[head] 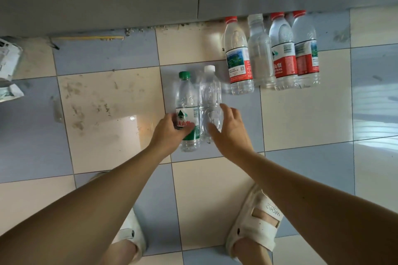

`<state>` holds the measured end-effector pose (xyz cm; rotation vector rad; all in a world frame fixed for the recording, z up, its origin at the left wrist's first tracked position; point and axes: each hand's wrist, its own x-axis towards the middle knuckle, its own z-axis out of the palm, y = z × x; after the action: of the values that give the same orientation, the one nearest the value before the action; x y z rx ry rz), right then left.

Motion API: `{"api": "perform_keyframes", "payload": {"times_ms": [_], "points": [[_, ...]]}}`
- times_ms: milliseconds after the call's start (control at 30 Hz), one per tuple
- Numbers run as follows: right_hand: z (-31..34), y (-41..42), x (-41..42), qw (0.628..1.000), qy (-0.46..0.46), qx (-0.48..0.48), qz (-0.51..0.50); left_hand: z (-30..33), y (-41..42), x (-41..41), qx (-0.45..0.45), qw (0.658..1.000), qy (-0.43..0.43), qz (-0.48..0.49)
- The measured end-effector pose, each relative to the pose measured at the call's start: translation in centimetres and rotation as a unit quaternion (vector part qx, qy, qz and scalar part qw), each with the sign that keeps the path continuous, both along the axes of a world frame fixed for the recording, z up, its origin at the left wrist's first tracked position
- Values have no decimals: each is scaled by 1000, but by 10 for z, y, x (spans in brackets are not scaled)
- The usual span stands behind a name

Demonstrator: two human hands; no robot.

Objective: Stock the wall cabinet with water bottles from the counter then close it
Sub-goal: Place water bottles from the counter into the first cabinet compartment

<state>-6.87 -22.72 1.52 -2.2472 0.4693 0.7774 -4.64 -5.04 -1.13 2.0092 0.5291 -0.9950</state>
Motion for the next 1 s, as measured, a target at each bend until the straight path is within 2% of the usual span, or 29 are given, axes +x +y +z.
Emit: {"api": "perform_keyframes", "payload": {"times_ms": [133, 467, 667, 767, 867, 1000], "points": [[-23, -5, 43, 995, 59, 26, -75, -11, -11, 31, 8, 999, -32, 23], [-53, 10, 65, 979, 68, 68, -182, -27, -19, 38, 2, 996, -78, 52], [-18, 10, 69, 976, -8, 90, -196, 1, -2, 55, -23, 981, -165, 97], [3, 9, 80, 972, -67, 105, -199, 19, 2, 65, -10, 964, -257, 70], [17, 9, 87, 974, -116, 81, -175, 30, 2, 67, 2, 937, -348, 32], [20, 13, 86, 980, -135, 67, -127, 33, 1, 68, 11, 921, -389, 26]]}}
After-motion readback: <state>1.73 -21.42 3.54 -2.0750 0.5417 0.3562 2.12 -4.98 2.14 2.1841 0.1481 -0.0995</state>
